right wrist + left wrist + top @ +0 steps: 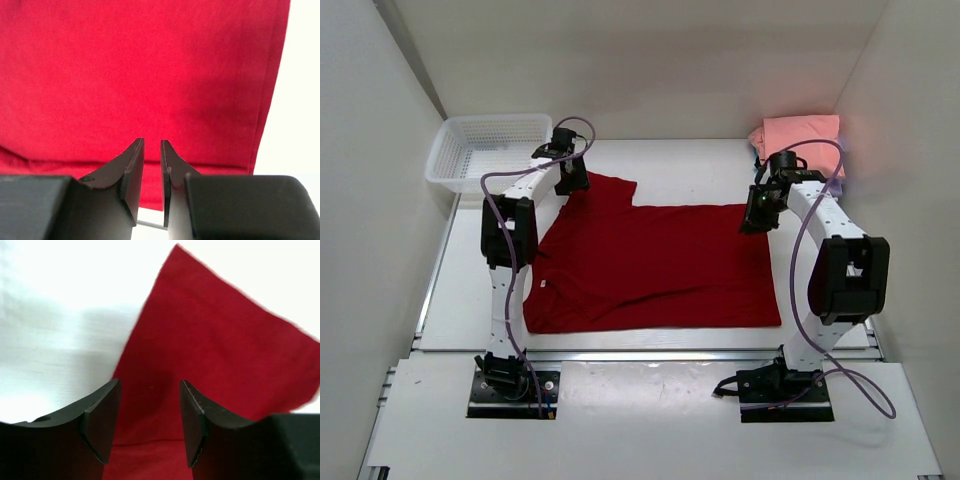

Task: Fold and stack the t-shirts
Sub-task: Grap the side of the flattened tshirt furthest away from the robot with both arms

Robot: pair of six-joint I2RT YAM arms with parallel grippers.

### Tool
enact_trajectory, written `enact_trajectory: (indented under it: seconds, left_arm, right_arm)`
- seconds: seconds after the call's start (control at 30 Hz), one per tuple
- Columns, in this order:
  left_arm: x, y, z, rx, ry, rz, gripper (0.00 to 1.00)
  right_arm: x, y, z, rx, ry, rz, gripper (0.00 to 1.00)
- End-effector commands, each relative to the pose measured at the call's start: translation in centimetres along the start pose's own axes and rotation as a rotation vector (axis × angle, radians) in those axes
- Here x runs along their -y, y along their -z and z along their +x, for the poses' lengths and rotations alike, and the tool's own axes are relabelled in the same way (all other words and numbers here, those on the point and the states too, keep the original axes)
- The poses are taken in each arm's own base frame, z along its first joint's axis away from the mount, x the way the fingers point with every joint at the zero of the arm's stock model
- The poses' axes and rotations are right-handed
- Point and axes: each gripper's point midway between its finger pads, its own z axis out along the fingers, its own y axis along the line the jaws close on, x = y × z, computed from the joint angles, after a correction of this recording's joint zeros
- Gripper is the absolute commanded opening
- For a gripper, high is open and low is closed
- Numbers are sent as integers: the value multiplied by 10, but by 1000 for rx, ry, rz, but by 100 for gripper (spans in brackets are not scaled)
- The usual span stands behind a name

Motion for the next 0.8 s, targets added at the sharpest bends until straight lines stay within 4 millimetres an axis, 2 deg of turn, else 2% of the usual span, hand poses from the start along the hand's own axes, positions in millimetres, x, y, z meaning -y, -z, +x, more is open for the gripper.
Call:
enact_trajectory:
  seconds: [0.0, 0.03, 0.1, 0.23, 0.27, 0.33, 0.4, 0.43, 0.47, 0.53, 0.57, 0.6, 0.67, 0.73, 0.77]
  left_arm:
    - [-4, 3, 2, -7, -27, -46, 62]
    - [-5, -2, 11, -35, -33, -50, 63]
    - [-7, -6, 24, -67, -55, -70, 64]
    - [-8, -12, 36, -118, -57, -79, 61]
    - [-8, -16, 41, -140, -64, -77, 56]
    - [-6, -18, 38, -142, -57, -77, 44]
    - [-11, -20, 43, -161, -52, -75, 5]
    - [-12, -20, 46, -171, -43, -79, 0]
    - [-12, -18, 42, -164, -31, -70, 0]
    - [-14, -20, 46, -175, -30, -71, 0]
    - [-15, -17, 41, -162, -25, -69, 0]
    - [-16, -18, 42, -167, -18, -64, 0]
    - [-19, -16, 40, -168, -4, -60, 0]
    - [-15, -14, 30, -139, 2, -50, 0]
    - [-15, -11, 27, -134, 4, -46, 0]
  right_arm:
    - [2, -3, -43, 127, -24, -1, 17]
    - [12, -6, -53, 139, -59, 1, 17]
    - [20, -10, -69, 161, -86, 9, 17]
    - [34, -27, -92, 190, -120, 40, 18]
    - [32, -26, -98, 201, -131, 32, 18]
    - [42, -42, -103, 187, -144, 56, 20]
    - [47, -48, -112, 187, -154, 80, 29]
    - [52, -59, -108, 157, -164, 103, 38]
    - [51, -57, -116, 168, -159, 104, 39]
    - [55, -73, -117, 135, -163, 131, 40]
    - [53, -80, -121, 127, -150, 131, 41]
    - [54, -78, -131, 149, -153, 145, 41]
    - [63, -92, -131, 125, -173, 207, 42]
    - [64, -91, -144, 152, -193, 273, 45]
    - [70, -96, -141, 140, -194, 315, 48]
